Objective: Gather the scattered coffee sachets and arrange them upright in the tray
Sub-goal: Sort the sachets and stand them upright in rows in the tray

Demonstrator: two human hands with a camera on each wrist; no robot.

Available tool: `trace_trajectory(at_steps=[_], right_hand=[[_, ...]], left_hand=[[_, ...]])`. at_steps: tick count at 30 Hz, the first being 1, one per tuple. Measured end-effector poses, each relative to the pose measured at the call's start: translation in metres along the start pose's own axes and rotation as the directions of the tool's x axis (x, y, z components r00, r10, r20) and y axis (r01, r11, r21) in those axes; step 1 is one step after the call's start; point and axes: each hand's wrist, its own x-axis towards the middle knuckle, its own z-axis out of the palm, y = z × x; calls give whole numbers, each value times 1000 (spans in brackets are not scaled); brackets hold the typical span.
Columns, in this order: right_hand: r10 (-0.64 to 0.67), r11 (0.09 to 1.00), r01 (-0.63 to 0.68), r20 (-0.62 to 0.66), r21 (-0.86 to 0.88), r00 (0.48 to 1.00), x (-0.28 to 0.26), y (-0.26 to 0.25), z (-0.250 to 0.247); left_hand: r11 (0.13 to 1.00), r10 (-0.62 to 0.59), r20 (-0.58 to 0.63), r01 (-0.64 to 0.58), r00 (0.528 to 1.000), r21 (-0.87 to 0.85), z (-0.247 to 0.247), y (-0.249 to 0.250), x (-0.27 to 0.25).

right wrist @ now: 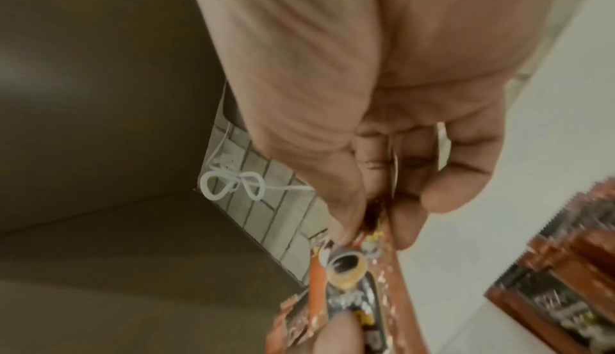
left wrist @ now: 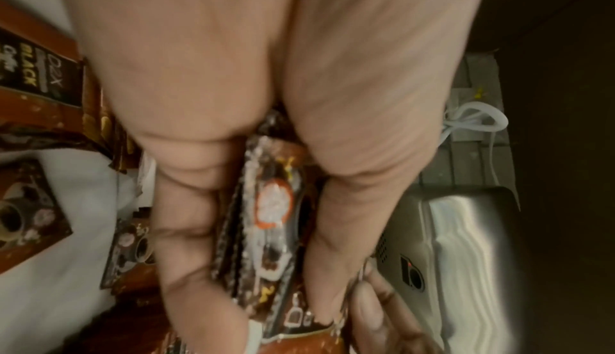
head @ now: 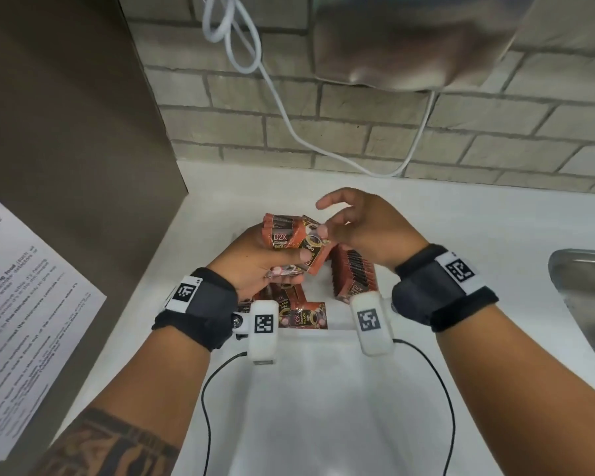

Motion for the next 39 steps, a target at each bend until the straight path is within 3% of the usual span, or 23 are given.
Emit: trace_trajectory(at_steps=[2,5,8,9,12,16,22,26,29,33,36,39], right_hand=[[-34,999,35,38,-4,999,1,-5,-5],[15,1000,-18,98,25,995,1,-2,-9],[81,949,4,256,-315,963,-3,1,0],[45,932,42,231,-359,972,-3,1,5],[-108,974,122,80,-192,991,1,-1,13],[-119,992,120,-12,29,993,7,7,12],[-171,973,154,-87,-170,981,19,8,6],[-140,990,138,-73,-27,988,26,3,1],[-171,985,168,-82,-50,982,34,4,-4],[-129,977,110,-95,-184,987,40,10,-12],[-68,950,34,-97,-310,993,49,18,-12],[12,908,-19,-18,-418,1000,63,26,-7]], left_hand=[[999,36,7,-35,999,-27,3,1,-1],[986,82,-115,-98,990,-137,1,7,0],[988,132,-136,-142,982,-68,-1,14,6],[990,140,-115,-141,984,-9,-1,15,7],[988,141,-56,-137,989,66,3,18,9],[997,80,-33,-79,996,9,3,19,6],[985,118,-128,-100,985,141,1,10,14],[965,175,-139,-142,975,220,2,10,20],[960,196,-165,-155,967,234,3,7,24],[972,100,-163,-61,982,228,-6,1,27],[963,-42,-240,103,970,247,-18,-3,24],[864,-246,-226,319,943,389,-25,-8,22]])
